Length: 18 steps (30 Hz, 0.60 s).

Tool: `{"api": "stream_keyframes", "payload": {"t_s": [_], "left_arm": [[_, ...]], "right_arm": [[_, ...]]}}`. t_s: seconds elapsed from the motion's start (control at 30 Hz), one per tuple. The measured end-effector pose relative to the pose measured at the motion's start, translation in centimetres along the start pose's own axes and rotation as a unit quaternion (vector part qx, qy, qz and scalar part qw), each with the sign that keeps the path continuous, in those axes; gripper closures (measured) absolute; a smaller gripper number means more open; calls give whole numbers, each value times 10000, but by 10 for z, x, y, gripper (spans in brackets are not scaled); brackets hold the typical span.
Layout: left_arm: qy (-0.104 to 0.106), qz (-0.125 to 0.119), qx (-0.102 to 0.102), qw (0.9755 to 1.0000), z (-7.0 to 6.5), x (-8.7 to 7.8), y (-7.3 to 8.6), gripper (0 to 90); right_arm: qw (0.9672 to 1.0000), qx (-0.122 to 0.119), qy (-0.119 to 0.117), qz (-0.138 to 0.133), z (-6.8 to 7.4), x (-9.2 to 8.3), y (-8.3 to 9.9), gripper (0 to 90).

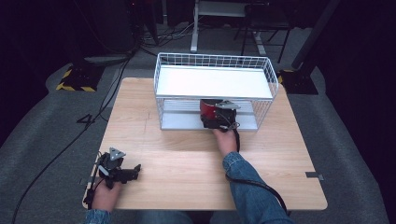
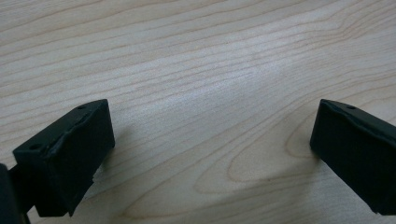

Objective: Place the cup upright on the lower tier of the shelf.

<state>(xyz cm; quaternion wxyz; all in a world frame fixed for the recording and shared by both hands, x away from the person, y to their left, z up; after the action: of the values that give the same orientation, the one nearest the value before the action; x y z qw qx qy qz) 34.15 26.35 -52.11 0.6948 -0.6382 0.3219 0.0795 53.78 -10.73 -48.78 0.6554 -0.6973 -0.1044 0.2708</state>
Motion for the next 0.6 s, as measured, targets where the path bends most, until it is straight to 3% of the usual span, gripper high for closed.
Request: {"api": "stream_keyframes", "payload": {"t_s": [0.3,0.6], "left_arm": [[-2,-2,7,10000,0,0,0,3],[2,0,1,10000,0,0,0,3]], "right_arm": [[9999,82,-92,69,-5,-22,-1,0],[9998,24,-167,112,-11,-58,5,0]]}}
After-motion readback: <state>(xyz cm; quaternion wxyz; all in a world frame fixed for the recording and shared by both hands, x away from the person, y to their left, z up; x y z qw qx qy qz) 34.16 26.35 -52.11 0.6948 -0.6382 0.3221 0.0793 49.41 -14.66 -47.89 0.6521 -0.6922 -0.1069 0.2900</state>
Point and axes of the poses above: each handheld gripper's, and its own axes: x roughly forward along the jaws, y roughly out of its underside, z roughly to its left, the point moved 2 cm from there along x, roughly forward along the jaws, and after that the axes turned 15 degrees about -z, right-handed, at the moved point
